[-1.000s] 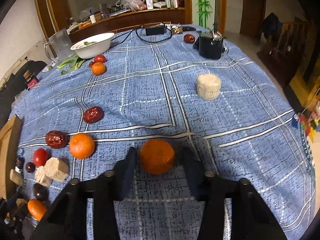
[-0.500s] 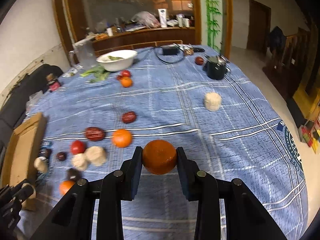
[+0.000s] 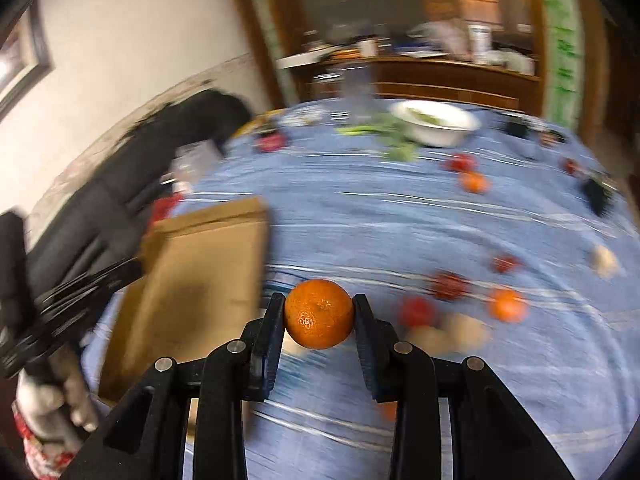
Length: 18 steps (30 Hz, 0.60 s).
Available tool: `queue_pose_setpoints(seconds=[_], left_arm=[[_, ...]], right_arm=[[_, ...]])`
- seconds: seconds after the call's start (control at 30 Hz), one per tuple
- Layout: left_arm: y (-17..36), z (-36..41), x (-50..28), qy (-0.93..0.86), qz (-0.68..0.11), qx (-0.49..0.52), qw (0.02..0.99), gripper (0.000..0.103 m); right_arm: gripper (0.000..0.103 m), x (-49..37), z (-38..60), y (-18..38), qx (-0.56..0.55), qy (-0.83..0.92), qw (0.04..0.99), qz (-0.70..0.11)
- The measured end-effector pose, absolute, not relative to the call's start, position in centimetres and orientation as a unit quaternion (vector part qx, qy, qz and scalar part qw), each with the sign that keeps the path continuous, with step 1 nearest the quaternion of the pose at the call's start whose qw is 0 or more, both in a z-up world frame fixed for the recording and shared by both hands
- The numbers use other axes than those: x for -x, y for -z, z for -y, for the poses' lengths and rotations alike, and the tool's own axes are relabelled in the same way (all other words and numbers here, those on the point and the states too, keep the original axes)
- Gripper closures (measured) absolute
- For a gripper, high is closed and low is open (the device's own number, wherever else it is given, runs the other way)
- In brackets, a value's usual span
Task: Organize fruits
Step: 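Carry both items to the cardboard tray and open both tools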
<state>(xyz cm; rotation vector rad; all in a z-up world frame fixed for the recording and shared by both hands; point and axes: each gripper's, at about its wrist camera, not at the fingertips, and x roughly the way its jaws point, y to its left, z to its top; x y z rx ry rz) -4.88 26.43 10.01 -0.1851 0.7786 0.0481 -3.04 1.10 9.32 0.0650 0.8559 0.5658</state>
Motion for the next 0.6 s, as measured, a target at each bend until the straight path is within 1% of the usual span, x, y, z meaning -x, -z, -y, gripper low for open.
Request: queue_pose_setpoints(seconds=[0.1,0.23,0.33,0.5,0.53,0.57,0.6], left_arm=[[-8.8,-29.3,2.0,-0.042,-0.405,0.114,0.906,0.086],[-6.6,-31.4,-0.7,-0.064,-0.434,0.125,0.890,0.086],[-5.0,-32.2,-2.0,-0.068,-0.455,0.133,0.878,0.086],[-4.2,-32.6,-2.5,-0.069,-0.462,0.142,0.873,0.086],[-4.1,-32.7,-2.7,-0.070,-0.463,0.142,0.872,0.082],[-4.1,-32.7,-2.8,-0.071,-0.463,0.143,0.872,0.070],[-4.1,-32.8,-2.8,-0.073,-0.463,0.143,0.872,0.063]], right_arm=[[0.066,1.1,-7.0,-8.6,-0.010,-0.310,0.852,-0.421],[0.066,-1.9,-13.3,-6.2,0.025,-0.328,0.833,-0.444],[0.066,-3.2,-16.0,-4.6,0.049,-0.323,0.828,-0.456],[0.066,-5.3,-17.2,-2.3,0.060,-0.311,0.822,-0.473],[0.066,-5.6,-17.3,-2.1,0.062,-0.309,0.822,-0.474],[0.066,-5.8,-17.3,-1.8,0.060,-0.306,0.822,-0.476],[0.064,-6.0,-17.1,-1.7,0.056,-0.305,0.821,-0.479]])
